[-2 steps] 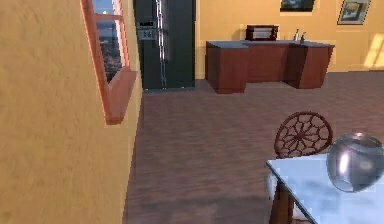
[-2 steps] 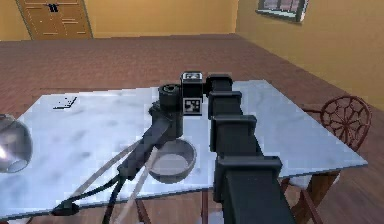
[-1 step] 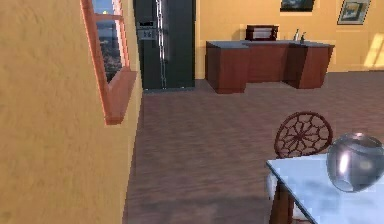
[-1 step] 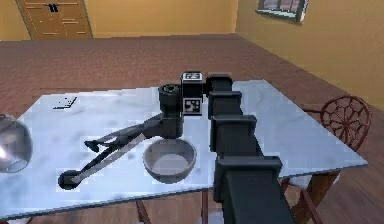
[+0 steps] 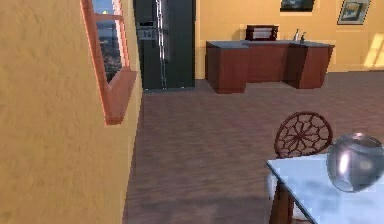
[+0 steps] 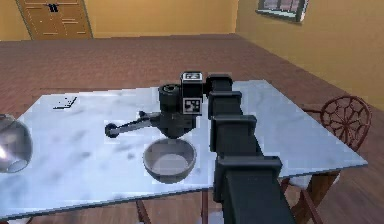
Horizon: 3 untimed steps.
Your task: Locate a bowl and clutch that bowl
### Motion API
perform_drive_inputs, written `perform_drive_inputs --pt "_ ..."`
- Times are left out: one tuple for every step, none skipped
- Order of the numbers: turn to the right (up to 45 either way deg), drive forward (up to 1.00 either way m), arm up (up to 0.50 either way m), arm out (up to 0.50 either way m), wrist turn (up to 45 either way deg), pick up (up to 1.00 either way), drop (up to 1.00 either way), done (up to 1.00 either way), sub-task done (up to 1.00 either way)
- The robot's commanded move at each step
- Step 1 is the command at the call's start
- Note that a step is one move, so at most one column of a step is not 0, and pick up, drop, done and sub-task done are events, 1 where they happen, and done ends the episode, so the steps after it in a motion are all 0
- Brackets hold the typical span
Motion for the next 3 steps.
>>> perform_drive_inputs --pt "0.0 0.0 0.0 0.0 18.0 0.0 0.0 0.0 0.0" --pt "0.0 0.0 -0.24 0.0 0.0 0.0 0.0 0.0 0.0" --pt "0.0 0.0 0.0 0.0 0.0 1.0 0.0 0.0 0.0"
